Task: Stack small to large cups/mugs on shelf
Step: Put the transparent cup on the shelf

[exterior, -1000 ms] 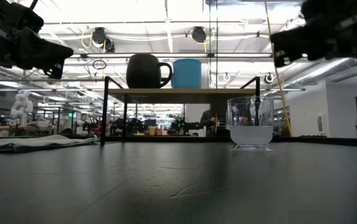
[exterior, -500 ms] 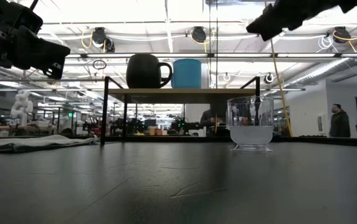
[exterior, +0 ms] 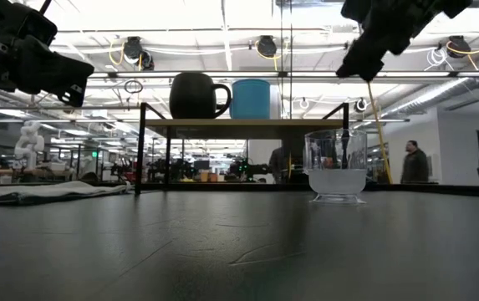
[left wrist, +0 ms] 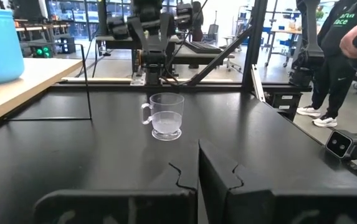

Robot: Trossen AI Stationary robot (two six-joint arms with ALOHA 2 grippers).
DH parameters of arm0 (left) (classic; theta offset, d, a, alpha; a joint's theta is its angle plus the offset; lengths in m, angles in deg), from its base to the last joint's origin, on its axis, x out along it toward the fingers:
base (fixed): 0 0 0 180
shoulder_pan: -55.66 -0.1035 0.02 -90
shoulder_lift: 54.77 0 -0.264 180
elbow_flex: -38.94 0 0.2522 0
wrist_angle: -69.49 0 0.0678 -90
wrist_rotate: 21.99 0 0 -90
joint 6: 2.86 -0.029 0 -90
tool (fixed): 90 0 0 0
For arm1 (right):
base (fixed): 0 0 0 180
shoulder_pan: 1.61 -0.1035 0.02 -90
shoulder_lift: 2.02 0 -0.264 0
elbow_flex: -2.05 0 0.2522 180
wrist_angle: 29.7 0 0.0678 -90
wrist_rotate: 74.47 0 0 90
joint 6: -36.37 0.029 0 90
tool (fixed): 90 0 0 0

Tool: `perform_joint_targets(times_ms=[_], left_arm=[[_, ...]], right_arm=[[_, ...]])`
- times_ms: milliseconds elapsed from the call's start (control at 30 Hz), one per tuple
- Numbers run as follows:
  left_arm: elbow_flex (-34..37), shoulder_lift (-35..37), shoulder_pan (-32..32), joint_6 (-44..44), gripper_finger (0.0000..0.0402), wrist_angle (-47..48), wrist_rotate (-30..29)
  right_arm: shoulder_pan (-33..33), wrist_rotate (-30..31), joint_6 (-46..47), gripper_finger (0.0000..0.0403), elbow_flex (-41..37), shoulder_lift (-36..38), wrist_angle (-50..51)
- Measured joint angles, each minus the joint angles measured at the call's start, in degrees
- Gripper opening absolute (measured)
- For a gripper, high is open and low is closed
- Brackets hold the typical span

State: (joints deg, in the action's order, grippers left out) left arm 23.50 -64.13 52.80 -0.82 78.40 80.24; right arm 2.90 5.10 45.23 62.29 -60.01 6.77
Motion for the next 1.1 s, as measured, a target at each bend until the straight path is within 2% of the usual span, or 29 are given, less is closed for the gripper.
perform_joint_targets(times_ms=[167, 433, 667, 1100], left_arm=[[0.0, -0.01, 0.0, 0.0, 0.0003, -0.02, 0.26], [0.0, 0.01, 0.0, -0.05, 0.0003, 0.07, 0.28], [0.0, -0.01, 0.0, -1.06, 0.0013, 0.66, 0.32], [0.0, -0.01, 0.02, -2.14, 0.0003, 0.88, 0.37]], right_arm=[[2.07, -4.49, 2.5, 0.0149, 0.32, -4.12, 2.78], [4.55, -4.53, 2.46, 0.0173, 7.91, -9.53, 12.48], [5.71, -4.77, 1.33, 0.0176, 15.49, -17.03, 22.9], [5.98, -6.3, 0.74, 0.0176, 16.17, -24.5, 22.17]])
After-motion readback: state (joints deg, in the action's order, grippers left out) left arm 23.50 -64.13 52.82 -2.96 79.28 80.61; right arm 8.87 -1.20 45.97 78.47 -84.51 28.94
